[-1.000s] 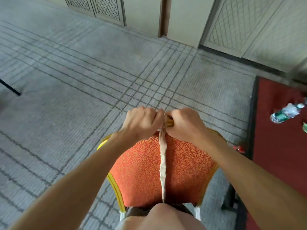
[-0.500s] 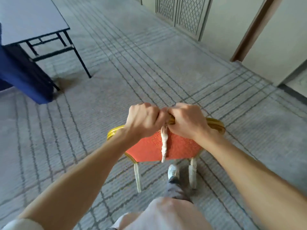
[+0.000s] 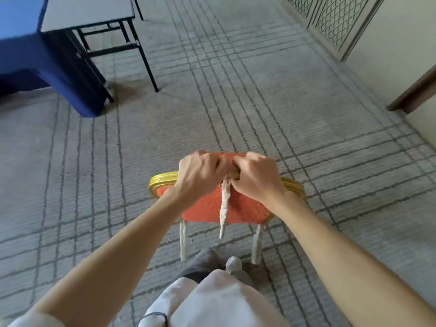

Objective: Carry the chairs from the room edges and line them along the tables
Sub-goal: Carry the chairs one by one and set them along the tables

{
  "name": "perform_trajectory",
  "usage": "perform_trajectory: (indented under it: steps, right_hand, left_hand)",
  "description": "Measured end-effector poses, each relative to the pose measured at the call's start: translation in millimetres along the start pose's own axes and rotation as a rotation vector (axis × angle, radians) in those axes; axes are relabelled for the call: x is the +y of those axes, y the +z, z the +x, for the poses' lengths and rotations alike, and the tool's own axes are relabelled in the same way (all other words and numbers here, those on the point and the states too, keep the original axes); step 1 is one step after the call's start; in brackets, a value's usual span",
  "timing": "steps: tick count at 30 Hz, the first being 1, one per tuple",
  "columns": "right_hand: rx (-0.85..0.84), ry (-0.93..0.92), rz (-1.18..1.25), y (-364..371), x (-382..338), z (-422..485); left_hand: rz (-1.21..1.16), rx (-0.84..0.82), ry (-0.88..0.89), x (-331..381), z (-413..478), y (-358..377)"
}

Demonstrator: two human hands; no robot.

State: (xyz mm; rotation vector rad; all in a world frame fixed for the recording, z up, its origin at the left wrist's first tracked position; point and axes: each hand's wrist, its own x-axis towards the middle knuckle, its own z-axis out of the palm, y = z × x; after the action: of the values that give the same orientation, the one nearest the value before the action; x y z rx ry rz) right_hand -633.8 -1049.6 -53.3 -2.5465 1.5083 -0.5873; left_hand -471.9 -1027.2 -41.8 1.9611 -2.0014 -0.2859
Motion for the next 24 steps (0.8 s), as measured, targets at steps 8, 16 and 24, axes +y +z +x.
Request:
perform_trajectory:
  steps: [8, 16, 24]
  right_hand:
    - [-0.081, 0.023, 0.039, 3, 49, 118]
    - [-0.177, 0.005, 0.067, 8, 118, 274]
    - [-0.195, 0.054, 0.0, 42, 169, 442]
  left_hand:
    - [-0.063, -0.015, -0.144, -6, 131, -9]
    - [0.051, 0.071, -0.091, -22, 300, -2]
    - [-0.037, -0.033, -0.065, -64, 475, 1]
